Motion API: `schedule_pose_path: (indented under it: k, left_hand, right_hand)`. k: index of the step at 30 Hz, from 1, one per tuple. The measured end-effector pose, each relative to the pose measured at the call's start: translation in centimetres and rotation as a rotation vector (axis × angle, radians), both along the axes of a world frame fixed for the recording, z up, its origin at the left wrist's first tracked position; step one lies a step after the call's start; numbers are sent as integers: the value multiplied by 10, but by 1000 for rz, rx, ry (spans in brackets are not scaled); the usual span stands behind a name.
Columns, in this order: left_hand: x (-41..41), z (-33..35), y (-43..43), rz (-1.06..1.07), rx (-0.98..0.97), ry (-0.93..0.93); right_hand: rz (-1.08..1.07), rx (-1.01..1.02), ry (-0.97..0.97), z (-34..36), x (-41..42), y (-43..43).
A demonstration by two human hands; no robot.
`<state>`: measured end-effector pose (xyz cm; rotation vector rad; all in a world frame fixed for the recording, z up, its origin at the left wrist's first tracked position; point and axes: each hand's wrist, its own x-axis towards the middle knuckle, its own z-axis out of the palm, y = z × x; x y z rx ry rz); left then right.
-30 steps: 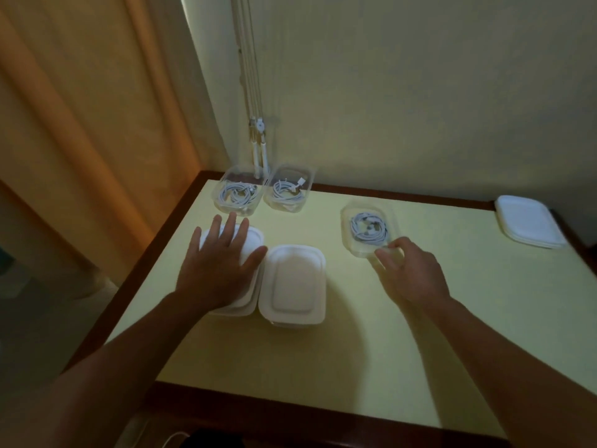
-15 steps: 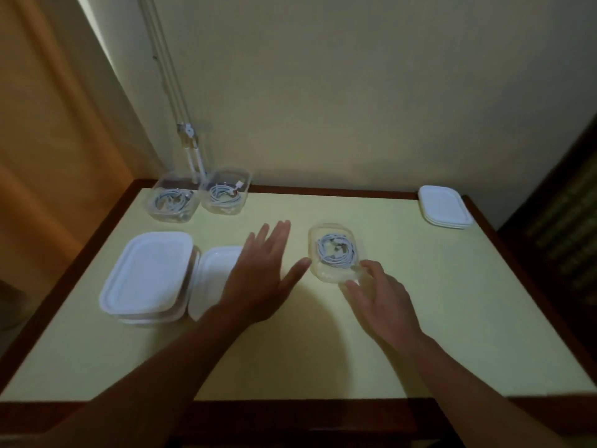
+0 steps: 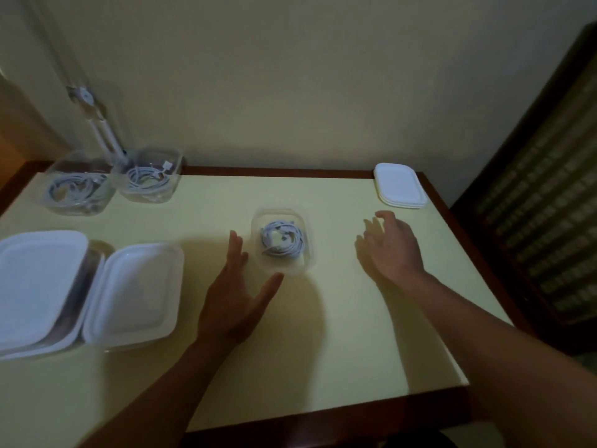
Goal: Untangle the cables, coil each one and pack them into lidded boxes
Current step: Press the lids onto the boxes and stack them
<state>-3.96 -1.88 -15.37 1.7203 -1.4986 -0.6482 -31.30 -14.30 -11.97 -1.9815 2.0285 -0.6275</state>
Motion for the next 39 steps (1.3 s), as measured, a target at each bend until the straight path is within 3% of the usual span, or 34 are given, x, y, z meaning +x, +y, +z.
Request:
schedule_pose_path:
  k: [10, 16, 30, 39]
  left_hand:
    - [-4, -5, -27, 11, -7, -238]
    - [-7, -2, -30, 4, -25, -279]
    - [-7, -2, -30, 14, -37, -296]
    - [-6, -6, -32, 10, -51, -317]
  right_hand:
    - [-29, -41, 398, -11, -40, -82]
    - [-101, -164, 324, -14, -47, -100]
    - [-69, -162, 245, -10, -47, -107]
    - [41, -360, 260, -5, -42, -98]
